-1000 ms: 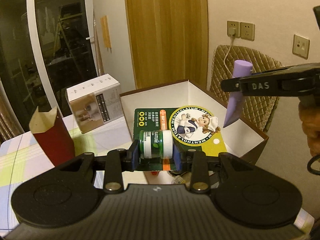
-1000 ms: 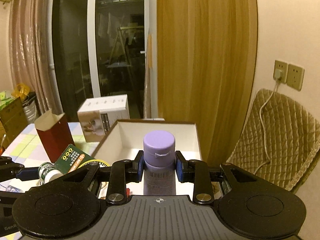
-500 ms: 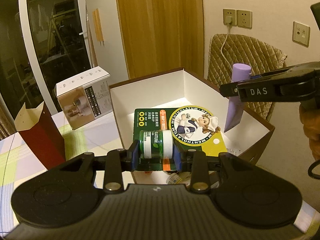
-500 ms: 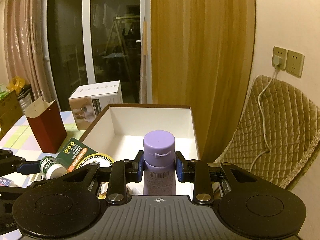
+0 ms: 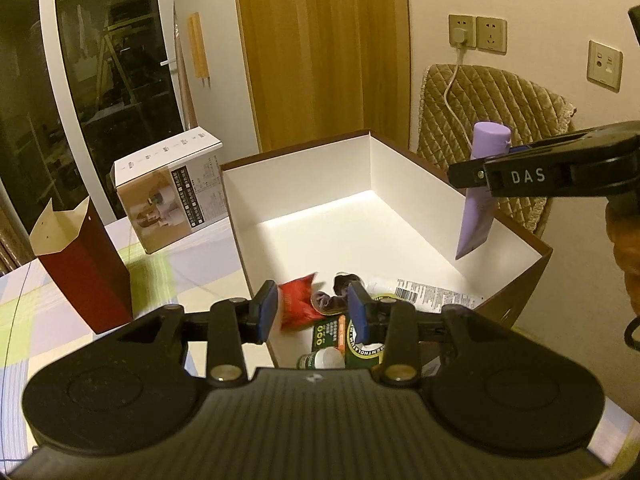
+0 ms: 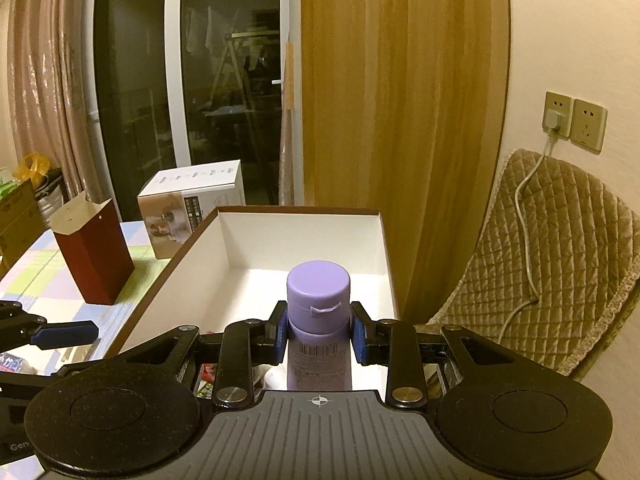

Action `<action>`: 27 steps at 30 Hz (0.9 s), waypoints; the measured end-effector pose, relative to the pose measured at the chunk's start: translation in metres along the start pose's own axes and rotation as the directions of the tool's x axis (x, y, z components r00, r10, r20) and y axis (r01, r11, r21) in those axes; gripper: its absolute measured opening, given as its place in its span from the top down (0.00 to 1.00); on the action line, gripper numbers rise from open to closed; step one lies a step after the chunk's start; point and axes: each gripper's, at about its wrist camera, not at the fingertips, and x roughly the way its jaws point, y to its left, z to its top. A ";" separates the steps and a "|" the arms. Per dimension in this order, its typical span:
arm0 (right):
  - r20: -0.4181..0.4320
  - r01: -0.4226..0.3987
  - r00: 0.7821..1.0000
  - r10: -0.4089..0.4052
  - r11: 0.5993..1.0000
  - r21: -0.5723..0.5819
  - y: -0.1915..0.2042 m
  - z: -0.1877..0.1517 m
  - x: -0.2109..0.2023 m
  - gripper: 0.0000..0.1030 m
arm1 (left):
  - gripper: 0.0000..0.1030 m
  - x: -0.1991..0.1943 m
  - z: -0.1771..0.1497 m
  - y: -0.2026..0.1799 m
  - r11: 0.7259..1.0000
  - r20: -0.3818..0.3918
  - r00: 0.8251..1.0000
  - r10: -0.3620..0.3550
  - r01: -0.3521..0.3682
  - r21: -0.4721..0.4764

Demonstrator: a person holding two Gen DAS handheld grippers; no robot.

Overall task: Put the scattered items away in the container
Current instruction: 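Open the left tool to drop the card in the box while the right tool holds the tube, then open the right tool to drop the purple tube into the brown box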

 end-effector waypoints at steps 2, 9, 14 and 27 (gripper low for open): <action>-0.001 -0.004 1.000 0.004 1.000 -0.002 0.002 0.000 0.000 0.67 | 0.68 -0.002 -0.001 0.000 1.000 -0.001 1.000 0.001 -0.001 0.001; -0.011 -0.005 1.000 0.005 1.000 -0.017 0.006 0.000 0.000 0.67 | 0.68 -0.005 -0.001 0.002 1.000 -0.002 1.000 0.000 0.000 -0.003; -0.031 -0.005 1.000 0.004 1.000 -0.024 0.008 -0.003 0.003 0.67 | 0.68 -0.007 0.000 0.004 1.000 -0.002 1.000 0.000 0.000 -0.010; -0.012 -0.004 1.000 0.003 0.999 -0.052 0.012 -0.002 0.005 0.67 | 0.66 -0.008 0.001 0.006 1.000 -0.003 1.000 -0.005 0.005 -0.021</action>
